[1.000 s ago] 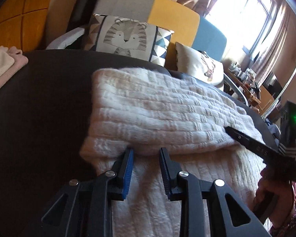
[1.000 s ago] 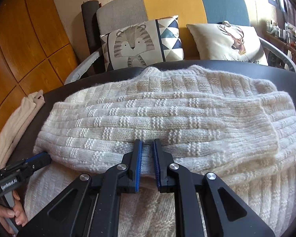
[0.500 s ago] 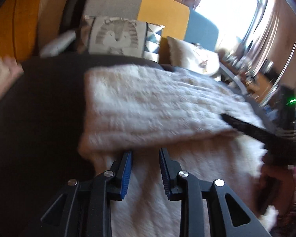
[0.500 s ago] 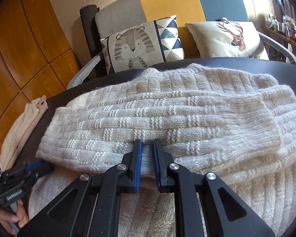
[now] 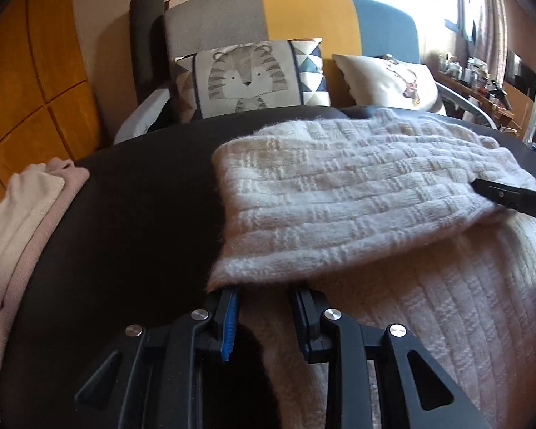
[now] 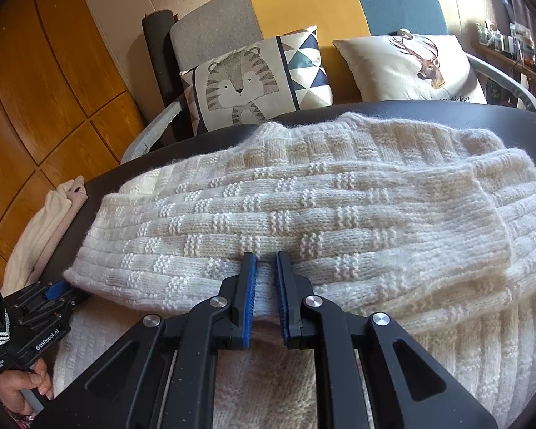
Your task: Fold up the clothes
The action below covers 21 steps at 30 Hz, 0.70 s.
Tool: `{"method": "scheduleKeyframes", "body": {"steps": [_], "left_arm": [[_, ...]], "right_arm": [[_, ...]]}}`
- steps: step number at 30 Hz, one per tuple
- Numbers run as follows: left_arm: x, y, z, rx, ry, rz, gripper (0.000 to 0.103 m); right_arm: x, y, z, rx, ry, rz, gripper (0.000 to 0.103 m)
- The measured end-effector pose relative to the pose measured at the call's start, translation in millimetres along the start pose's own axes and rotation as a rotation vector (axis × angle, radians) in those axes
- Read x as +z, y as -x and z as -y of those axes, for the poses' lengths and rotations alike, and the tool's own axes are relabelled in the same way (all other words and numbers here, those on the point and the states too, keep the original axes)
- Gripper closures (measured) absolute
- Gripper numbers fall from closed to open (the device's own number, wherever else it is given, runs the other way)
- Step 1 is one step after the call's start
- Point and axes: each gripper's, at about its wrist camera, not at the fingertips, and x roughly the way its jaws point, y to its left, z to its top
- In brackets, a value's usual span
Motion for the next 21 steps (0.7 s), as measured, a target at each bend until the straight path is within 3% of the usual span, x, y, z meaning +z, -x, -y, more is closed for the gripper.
{"method": "scheduleKeyframes", "body": {"steps": [3, 6, 11, 15, 21], "left_arm": [[-5, 2, -1, 0.025, -0.009, -0.010, 0.075], [-14, 12, -4, -0.027, -0.019, -0.020, 0.075], [-29, 43, -28, -0.124, 0.139, 0.051, 0.076], [-7, 42, -26, -0.126, 0.199, 0.105, 0.076], [40, 6, 19, -0.083, 0.068, 0.109, 0.075]], "right_arm": [[0, 0, 0, -0.004, 0.003, -0.001, 0.092], [1, -1, 1, -0.001, -0.001, -0.001, 0.092], [1, -1, 4, 0.013, -0.016, 0.000, 0.092], [1, -1, 4, 0.014, -0.017, 0.000, 0.092], [1, -1, 5, 0.020, -0.024, 0.000, 0.092]]}}
